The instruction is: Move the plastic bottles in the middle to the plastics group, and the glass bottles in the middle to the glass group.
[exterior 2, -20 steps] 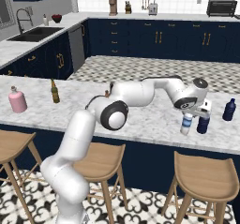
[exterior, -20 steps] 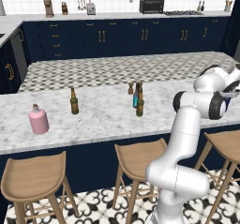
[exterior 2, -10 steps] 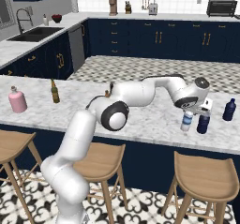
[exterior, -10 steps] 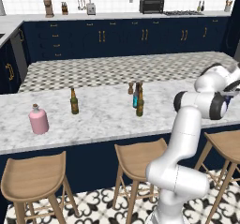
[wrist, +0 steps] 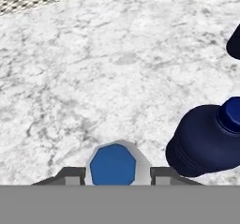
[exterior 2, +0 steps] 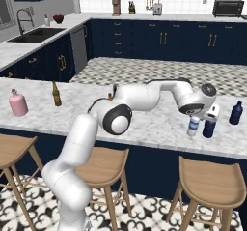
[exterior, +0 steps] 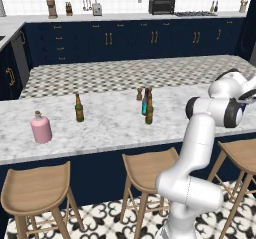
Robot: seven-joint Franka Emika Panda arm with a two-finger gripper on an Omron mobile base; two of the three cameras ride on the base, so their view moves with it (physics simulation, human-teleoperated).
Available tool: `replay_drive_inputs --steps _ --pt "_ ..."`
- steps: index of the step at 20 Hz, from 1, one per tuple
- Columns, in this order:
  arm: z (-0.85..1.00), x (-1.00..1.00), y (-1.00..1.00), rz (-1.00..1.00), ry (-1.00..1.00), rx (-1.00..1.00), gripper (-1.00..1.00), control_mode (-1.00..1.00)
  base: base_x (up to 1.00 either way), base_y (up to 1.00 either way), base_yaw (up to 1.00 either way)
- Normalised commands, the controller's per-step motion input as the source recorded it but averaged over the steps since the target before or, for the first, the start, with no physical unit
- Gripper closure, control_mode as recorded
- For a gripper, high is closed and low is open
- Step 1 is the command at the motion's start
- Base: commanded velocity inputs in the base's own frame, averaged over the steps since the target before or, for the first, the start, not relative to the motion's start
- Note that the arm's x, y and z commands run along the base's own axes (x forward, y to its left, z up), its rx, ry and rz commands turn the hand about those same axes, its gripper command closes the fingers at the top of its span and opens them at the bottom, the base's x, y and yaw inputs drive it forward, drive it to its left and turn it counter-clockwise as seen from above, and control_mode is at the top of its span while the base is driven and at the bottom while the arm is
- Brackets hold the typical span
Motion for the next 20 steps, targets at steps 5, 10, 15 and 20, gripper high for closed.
replay_drive_inputs --steps 5,10,15,20 --pt "0.17 0.0 0.0 0.0 0.07 -0.07 -1.0 -1.0 0.0 0.0 0.0" --pt "0.34 0.0 0.0 0.0 0.0 -0.03 -1.0 -1.0 0.0 0.0 0.0" --pt "0.77 -0.03 0.05 0.0 -0.02 0.0 -1.0 -1.0 0.0 0.0 0.0" --pt "0.37 -0.33 0.42 0.06 -0.04 0.0 -1.0 -1.0 0.0 0.0 0.0"
